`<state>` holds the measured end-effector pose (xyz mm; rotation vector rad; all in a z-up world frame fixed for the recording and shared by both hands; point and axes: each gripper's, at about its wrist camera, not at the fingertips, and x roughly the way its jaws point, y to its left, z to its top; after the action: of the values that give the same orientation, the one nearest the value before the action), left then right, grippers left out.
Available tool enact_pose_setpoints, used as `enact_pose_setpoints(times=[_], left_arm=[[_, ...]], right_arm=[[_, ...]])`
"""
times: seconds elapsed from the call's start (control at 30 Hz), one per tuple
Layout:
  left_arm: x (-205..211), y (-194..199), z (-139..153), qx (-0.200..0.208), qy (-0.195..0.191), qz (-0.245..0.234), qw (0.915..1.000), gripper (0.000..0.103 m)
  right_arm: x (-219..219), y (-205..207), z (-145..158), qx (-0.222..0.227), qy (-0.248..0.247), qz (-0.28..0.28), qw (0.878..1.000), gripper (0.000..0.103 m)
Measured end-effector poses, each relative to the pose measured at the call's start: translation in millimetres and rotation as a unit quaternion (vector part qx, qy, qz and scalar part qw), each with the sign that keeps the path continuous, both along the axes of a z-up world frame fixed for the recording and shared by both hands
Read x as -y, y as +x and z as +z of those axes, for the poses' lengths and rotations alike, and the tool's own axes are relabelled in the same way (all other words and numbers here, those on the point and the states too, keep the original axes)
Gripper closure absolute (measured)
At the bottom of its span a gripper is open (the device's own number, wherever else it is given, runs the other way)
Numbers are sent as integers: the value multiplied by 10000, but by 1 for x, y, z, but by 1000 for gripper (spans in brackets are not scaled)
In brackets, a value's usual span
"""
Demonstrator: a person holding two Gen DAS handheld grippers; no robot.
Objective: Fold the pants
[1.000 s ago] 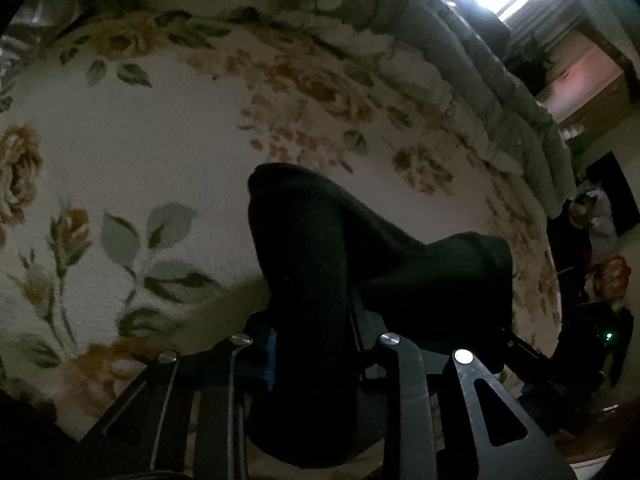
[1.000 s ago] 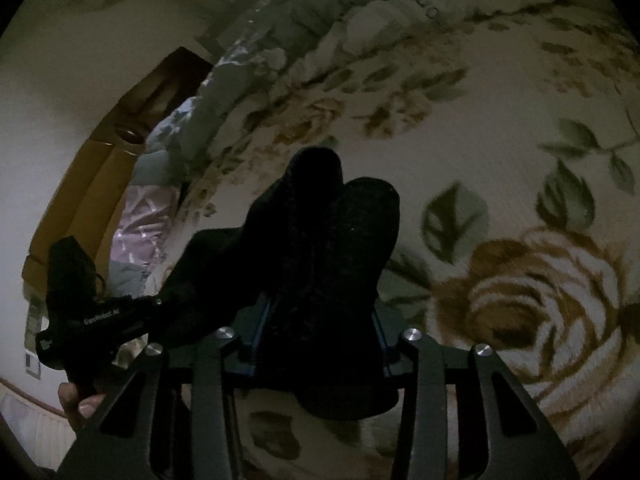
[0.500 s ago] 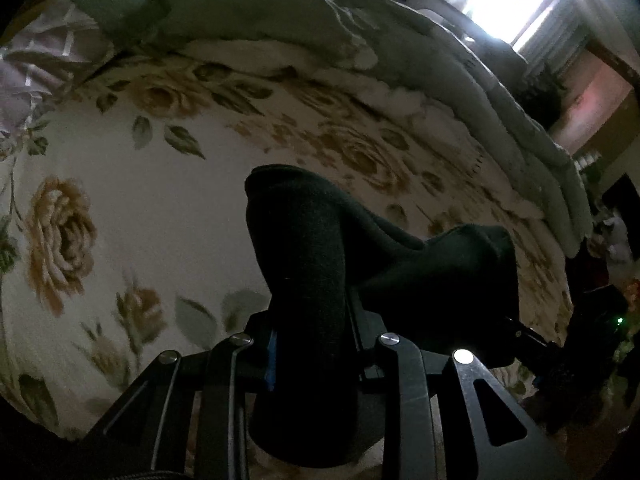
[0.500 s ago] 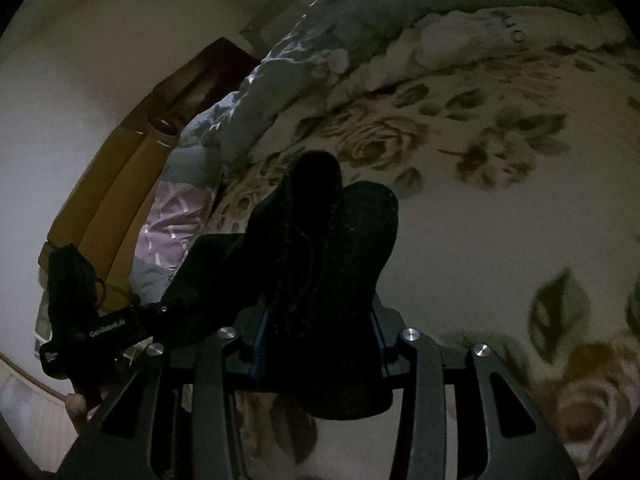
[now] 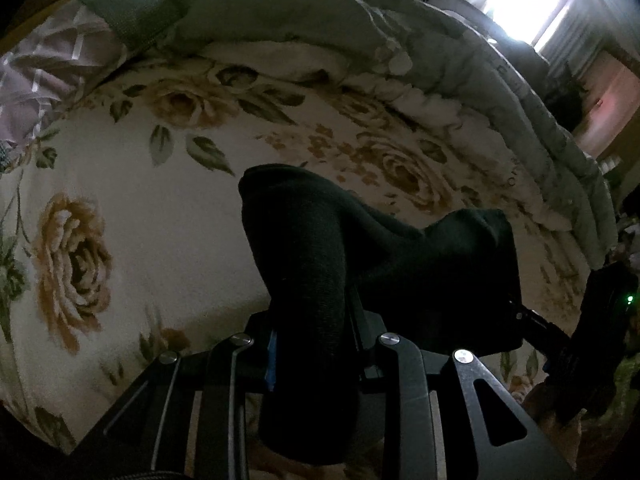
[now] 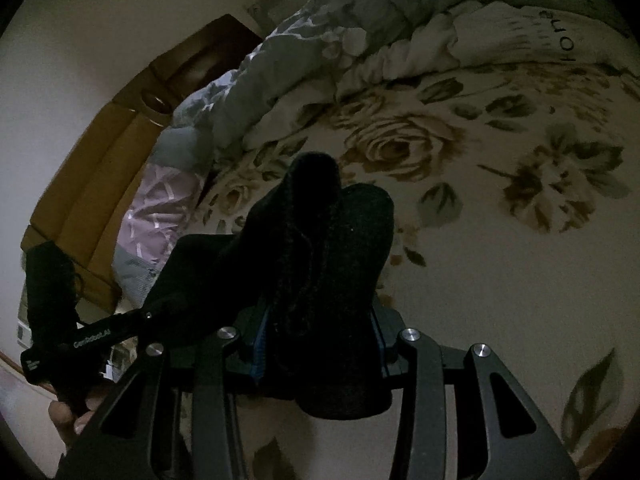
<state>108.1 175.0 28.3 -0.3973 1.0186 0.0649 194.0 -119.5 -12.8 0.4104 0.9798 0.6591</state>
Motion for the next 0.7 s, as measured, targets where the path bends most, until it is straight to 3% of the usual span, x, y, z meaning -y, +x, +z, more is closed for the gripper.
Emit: enact_pose_setpoints(times=[0.2,0.3,0.5,0.57,0.7], left_arm=[[-3,1,-18,-143,56,-17,9999,76],[-5,1,-25,-195,10,-32,9998,72],[-8,-2,-36,-269,40,-35,9996,58],[-9,-3,-37,-274,65,-20,9996,47],[-7,-4,-41,-308,117,-20,9995,39]], right_arm=[[-5,6,-13,-82,-197,76,9997,60],[-4,7,-18,-100,-298,54,9995,53],[1,10,-32,-213,-505,-113,9984,46],[3,10,-34,-208,-547,-131,9982,43],[3,9,-33,-64,-767,-166,9969,30]])
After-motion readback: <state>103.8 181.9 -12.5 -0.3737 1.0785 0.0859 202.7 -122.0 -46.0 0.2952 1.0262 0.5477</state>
